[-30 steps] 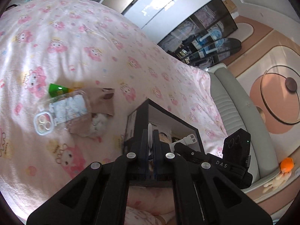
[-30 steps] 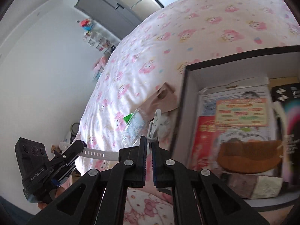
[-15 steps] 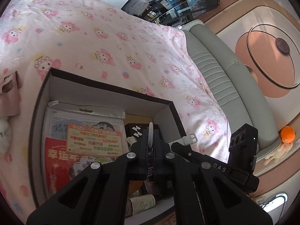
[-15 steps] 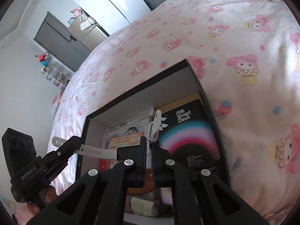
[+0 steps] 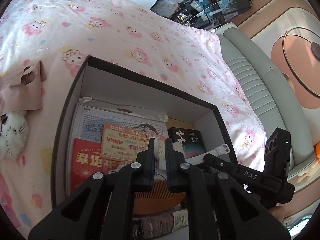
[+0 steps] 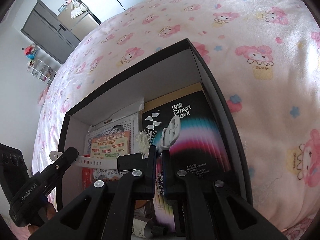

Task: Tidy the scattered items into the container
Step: 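Carry the smartwatch with the right gripper over the black box and lower it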

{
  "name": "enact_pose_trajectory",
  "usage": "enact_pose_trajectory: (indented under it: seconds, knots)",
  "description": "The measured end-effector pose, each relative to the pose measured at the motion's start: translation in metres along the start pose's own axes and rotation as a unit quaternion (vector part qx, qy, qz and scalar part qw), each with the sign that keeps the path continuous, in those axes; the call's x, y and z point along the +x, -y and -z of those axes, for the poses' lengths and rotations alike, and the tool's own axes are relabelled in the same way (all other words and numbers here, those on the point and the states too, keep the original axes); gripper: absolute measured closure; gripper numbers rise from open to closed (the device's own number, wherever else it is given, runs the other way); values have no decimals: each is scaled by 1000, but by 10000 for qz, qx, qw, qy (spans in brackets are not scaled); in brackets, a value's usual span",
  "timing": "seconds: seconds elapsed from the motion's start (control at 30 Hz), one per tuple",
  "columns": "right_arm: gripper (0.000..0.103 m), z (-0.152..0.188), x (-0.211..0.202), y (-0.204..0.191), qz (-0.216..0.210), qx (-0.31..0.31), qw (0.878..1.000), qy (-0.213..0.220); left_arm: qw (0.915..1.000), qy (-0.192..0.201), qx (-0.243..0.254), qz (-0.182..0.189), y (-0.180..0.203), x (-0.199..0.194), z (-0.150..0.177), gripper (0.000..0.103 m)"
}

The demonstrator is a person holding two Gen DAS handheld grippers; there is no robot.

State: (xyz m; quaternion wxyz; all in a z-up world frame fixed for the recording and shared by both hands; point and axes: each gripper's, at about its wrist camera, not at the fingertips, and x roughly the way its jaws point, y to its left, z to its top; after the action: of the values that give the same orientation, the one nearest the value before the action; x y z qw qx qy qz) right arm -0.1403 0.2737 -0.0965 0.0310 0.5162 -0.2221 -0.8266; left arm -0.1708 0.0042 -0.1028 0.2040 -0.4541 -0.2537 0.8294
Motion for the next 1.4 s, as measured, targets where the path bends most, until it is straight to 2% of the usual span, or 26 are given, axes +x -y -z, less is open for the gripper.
enact_pose_trajectory:
  seconds: [0.1,0.27,0.33,0.4,0.47,0.57,0.67,0.73,0.8,0.93,1.03,1.13,1.27,1.33,1.4]
  knots:
    - [98,-4,-3,2,14,42,10000,-8,9997,126,-171,-100,-8,-6,0,81]
    - [98,-9,-17,1,78,-66,9999,-8,9990,319,-190,-264,-12,-15,-1,81]
    - [97,-4,-20,4,-85,40,9999,-95,9982,430,-242,-329,-13,-18,-2,81]
    - [97,4,-18,15,-379,450,9979,-271,9972,555,-341,-368,-15,-22,-4,81]
    - [97,12,-16,19,-487,622,9961,-395,9976,505,-376,-279,-17,-21,-5,81]
    - [97,19,-27,7,-162,277,9994,-165,9987,321,-322,-226,-15,-14,-3,81]
    - [97,18,-38,-4,-136,75,9999,72,9991,220,-190,-315,-9,-8,0,81]
    - [97,12,-42,-7,-51,63,9994,350,9976,301,-204,-596,-8,-8,1,81]
    - [97,5,-33,-8,156,89,9990,414,9966,297,-197,-740,-8,-7,2,82]
    - [97,-8,0,-15,163,-3,9999,-34,9979,47,-184,-615,-5,-2,-2,82]
    - [97,-10,11,-21,200,-86,9997,-129,9962,-105,-228,-828,0,9,-6,82]
    - [97,-5,29,-10,16,203,9983,-555,9959,-260,-409,-770,4,19,-10,82]
    - [97,0,30,1,-169,399,9974,-581,9946,-550,-144,-863,20,35,-9,82]
    - [97,0,29,1,-173,394,9971,-621,9932,-893,-221,-720,19,48,-5,82]
    - [97,1,27,0,-190,326,9972,-646,9913,-1219,-378,-329,16,56,0,82]
